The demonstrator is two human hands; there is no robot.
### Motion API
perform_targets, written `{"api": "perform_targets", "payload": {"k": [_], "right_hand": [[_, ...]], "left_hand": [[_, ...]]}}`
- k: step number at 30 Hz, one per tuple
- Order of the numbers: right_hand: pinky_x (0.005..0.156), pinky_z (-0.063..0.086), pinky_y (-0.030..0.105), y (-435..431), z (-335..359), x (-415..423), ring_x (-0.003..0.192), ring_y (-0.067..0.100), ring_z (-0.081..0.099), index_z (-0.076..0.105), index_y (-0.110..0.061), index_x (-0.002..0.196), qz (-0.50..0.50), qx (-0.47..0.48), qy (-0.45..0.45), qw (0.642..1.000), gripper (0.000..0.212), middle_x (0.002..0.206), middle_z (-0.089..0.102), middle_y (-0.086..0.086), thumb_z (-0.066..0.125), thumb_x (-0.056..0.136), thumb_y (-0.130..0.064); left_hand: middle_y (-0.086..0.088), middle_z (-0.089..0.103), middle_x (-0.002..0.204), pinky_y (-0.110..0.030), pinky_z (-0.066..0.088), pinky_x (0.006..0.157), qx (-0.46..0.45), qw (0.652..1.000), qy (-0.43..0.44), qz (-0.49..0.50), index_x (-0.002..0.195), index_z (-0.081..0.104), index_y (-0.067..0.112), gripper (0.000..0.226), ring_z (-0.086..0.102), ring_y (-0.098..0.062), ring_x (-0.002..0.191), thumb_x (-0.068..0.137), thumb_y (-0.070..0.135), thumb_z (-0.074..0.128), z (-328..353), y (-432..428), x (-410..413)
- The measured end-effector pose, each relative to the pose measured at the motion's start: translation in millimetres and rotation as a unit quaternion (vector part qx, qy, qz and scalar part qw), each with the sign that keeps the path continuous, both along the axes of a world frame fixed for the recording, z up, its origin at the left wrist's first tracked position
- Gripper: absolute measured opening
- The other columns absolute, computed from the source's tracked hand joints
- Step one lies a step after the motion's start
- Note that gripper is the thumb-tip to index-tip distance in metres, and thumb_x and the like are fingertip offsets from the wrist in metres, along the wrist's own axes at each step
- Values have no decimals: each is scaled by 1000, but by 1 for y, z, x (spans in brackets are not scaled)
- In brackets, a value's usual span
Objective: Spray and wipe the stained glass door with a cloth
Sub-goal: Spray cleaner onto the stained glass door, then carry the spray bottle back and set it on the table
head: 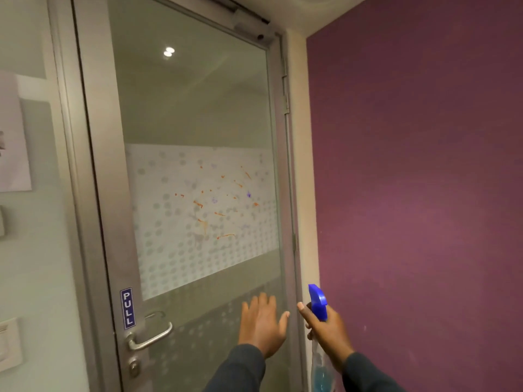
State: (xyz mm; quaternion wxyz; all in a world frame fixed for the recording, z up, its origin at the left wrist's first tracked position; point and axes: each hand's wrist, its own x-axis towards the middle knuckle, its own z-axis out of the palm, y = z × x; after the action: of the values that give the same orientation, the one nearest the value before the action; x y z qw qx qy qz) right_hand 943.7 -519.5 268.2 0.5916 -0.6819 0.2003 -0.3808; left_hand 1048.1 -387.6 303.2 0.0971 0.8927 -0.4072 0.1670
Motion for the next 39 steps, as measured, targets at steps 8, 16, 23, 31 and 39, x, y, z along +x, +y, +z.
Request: {"api": "perform_targets", "payload": {"k": [8,16,23,31,39], "right_hand": [[65,57,30,27,-42,-168,71,14,63,66,-12,95,-52,26,22,998,35,73,67,-2,77,86,-43],[75,61,39,81,-63,-320,82,25,71,66,-16,97,-127,18,48,991,29,86,73,8,75,89,-42],[78,61,47,133,-76,-406,80,30,70,66,-14,95,-225,33,58,972,40,85,71,13,76,84,-51],[82,59,46,222,-96,-470,75,14,62,64,-12,98,-332,83,54,938,44,81,66,0,77,82,-51],[75,57,30,322,-119,-547,73,13,62,67,-8,100,-416,128,17,900,40,77,65,0,78,85,-43]], "left_hand": [[-6,54,126,-45,35,100,14,995,28,-95,125,52,20,49,51,-29,118,97,54,31,-47,-6,-159],[0,53,130,-42,37,107,26,979,65,-190,136,49,24,45,50,-23,120,98,45,38,-81,19,-305],[3,52,129,-37,37,104,21,952,97,-288,137,46,26,41,49,-18,118,99,39,42,-105,44,-387],[3,53,130,-37,38,103,55,918,104,-379,134,48,26,41,50,-19,119,102,48,35,-140,105,-444],[3,57,125,-35,40,102,69,870,145,-467,127,53,28,36,53,-16,115,102,49,38,-167,164,-519]]}}
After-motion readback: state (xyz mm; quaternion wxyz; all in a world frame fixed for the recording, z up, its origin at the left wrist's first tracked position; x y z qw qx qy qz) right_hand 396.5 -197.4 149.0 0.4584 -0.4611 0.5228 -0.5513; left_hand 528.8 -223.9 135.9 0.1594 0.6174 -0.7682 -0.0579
